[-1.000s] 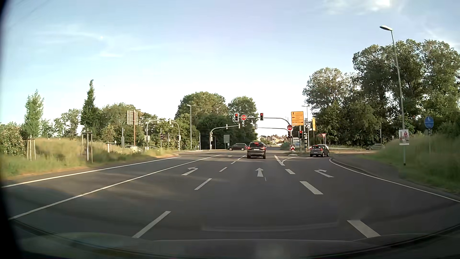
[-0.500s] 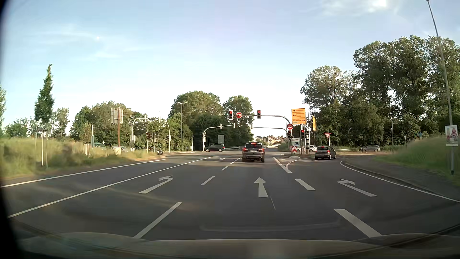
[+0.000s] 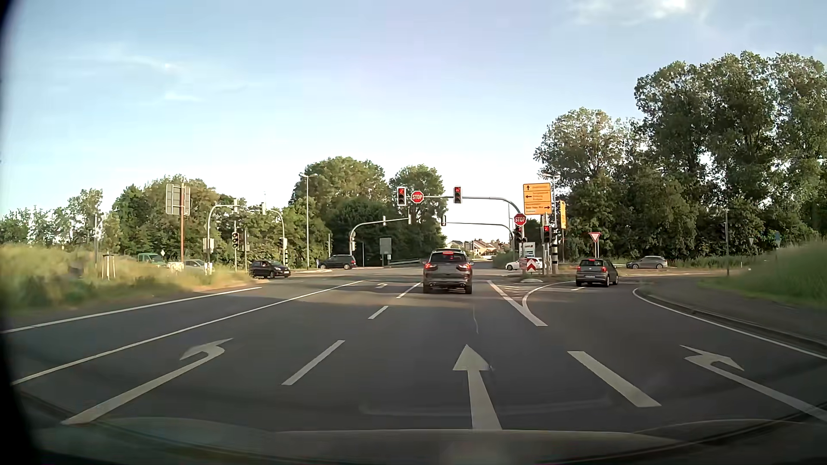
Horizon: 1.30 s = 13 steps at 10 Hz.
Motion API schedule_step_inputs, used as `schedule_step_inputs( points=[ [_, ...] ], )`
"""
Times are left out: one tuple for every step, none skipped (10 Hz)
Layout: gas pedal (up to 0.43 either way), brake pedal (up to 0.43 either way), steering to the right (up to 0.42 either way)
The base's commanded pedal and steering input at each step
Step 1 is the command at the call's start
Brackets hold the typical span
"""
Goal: Follow the waypoints while adhering to traffic rules and regulations
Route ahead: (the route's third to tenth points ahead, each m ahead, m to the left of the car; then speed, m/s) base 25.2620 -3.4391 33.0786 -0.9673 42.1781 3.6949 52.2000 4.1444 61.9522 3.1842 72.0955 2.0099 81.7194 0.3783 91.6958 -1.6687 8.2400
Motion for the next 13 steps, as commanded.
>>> schedule_step_inputs(
  points=[
    [0.0, 0.329, 0.018],
    [0.0, 0.323, 0.014],
    [0.0, 0.323, 0.01],
    [0.0, 0.329, 0.007],
    [0.0, 0.323, 0.007],
    [0.0, 0.323, 0.008],
    [0.0, 0.323, 0.009],
    [0.0, 0.329, 0.009],
    [0.0, 0.323, 0.009],
    [0.0, 0.323, 0.008],
    [0.0, 0.323, 0.008],
    [0.0, 0.323, 0.006],
    [0.0, 0.323, 0.004]
  ],
)
